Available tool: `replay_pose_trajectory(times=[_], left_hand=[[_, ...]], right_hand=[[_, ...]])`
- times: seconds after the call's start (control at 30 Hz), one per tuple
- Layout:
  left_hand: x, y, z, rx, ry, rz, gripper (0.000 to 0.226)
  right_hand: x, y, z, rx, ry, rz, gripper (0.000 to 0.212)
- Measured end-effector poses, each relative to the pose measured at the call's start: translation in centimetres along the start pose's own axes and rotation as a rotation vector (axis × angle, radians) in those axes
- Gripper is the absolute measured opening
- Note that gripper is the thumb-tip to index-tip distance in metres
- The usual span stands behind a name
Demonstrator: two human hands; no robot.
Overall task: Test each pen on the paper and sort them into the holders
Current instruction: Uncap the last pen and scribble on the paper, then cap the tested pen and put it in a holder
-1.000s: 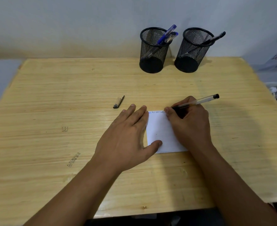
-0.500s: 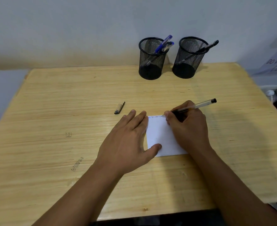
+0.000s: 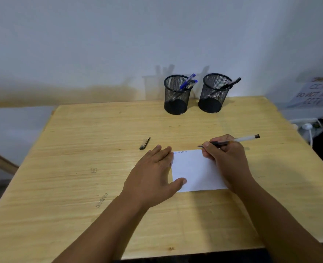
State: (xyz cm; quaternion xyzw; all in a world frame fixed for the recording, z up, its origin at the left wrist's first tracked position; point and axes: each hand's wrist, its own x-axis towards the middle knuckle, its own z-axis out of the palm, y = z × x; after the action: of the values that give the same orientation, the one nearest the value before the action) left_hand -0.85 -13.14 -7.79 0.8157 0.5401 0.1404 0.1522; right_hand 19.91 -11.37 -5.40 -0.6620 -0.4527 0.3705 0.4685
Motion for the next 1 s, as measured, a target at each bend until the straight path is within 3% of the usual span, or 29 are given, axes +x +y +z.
replay_pose_trajectory(times=[0.17,0.3,0.43,0.5,0.67,0.8,1.0], left_hand=[[0.4,-0.3,-0.8,-0.219,0.167,-0.077,0.044],[1.9,-1.3,-2.2,-0.132,0.343,-0.190,0.036],[3.3,-2.6,-3.0,-0.121,0.269,-0.398,0.041],[3.5,-2.9,-3.1,-0.067,0.211,-0.435,0.030],[4.0,-2.9,-3.6,-0.045,0.195,-0.376,0.016],[3.6,-1.1,-4.2,-0.247,0.287,-0.275,0.006],[3.0,2.3,-5.6,-0.592,0.345,-0.153,0.020]], right_hand=[[-0.3,-0.6,-0.9,0.096,-0.023,0.026,0.008],[-0.5,-1.3,-1.4,0.287,-0.041,0.056,0.010],[-0.8,-2.0,-1.8,0.361,-0.046,0.049,0.008],[-1.0,-2.3,-2.1,0.364,-0.050,0.037,0.007],[-1.4,-3.1,-2.9,0.311,-0.059,-0.017,0.006],[-1.9,-3.9,-3.3,0.283,-0.078,-0.062,0.006],[-2.8,-5.7,-3.4,0.273,-0.126,-0.126,0.008]])
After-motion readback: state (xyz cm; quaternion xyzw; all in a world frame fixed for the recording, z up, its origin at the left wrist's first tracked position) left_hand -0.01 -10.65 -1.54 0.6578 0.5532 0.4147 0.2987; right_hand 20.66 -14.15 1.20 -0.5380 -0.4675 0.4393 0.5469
